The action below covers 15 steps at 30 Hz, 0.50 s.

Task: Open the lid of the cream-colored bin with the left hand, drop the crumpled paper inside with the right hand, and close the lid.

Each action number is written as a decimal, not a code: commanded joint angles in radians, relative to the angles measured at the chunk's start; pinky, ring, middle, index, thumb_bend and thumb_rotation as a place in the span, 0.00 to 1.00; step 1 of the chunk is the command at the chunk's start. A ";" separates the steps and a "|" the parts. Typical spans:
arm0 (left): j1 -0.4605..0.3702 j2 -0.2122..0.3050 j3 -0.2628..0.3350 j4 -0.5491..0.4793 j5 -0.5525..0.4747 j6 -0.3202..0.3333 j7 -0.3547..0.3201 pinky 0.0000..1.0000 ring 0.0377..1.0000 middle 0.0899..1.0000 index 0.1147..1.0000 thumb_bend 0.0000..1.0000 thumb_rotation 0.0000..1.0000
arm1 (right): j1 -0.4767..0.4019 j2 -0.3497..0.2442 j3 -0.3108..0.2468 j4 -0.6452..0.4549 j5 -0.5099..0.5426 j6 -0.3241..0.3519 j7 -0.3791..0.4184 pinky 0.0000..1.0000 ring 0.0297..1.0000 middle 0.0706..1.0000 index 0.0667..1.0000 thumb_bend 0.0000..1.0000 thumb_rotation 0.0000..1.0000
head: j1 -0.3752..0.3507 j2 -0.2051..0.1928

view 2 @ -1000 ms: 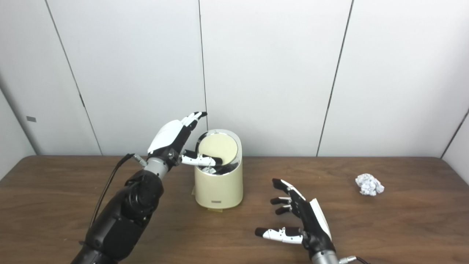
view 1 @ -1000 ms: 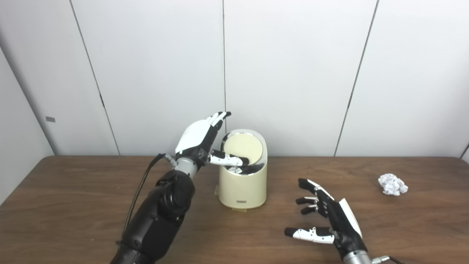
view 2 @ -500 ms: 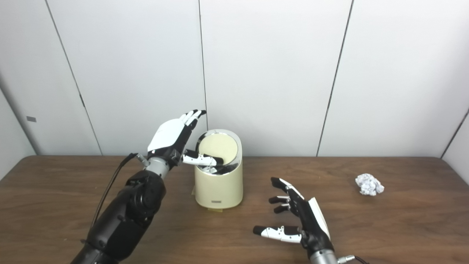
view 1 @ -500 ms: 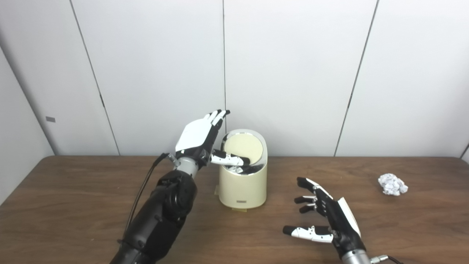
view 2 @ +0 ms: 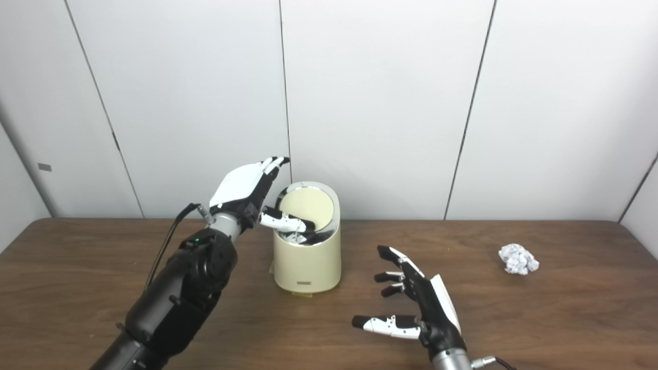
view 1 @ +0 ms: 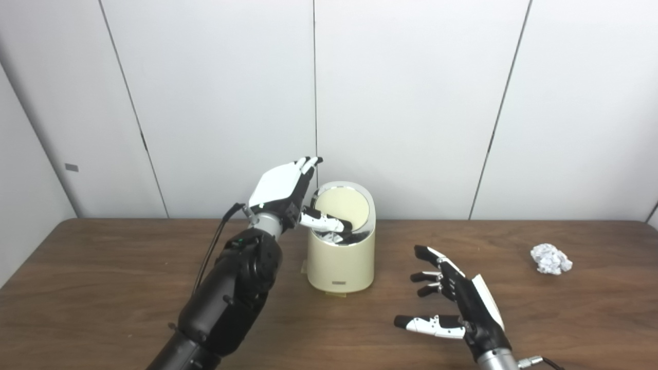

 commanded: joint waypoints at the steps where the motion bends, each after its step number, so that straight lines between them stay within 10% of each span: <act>1: -0.026 0.020 -0.015 -0.001 0.021 0.010 -0.032 0.92 1.00 1.00 1.00 0.83 0.00 | -0.029 -0.002 -0.004 -0.032 0.005 -0.013 -0.006 0.56 0.69 0.85 0.84 0.79 0.17 | -0.001 0.001; 9: -0.009 0.026 0.046 -0.069 -0.056 -0.023 -0.022 0.86 1.00 1.00 0.99 0.85 0.14 | -0.028 0.001 -0.006 -0.038 0.007 -0.001 -0.005 0.57 0.69 0.85 0.84 0.79 0.18 | -0.004 0.002; 15: 0.029 0.002 0.183 -0.138 -0.192 -0.179 0.114 0.82 0.97 0.99 0.96 0.80 0.22 | -0.032 -0.001 -0.006 -0.027 -0.003 -0.009 -0.012 0.56 0.68 0.84 0.84 0.78 0.17 | 0.001 0.000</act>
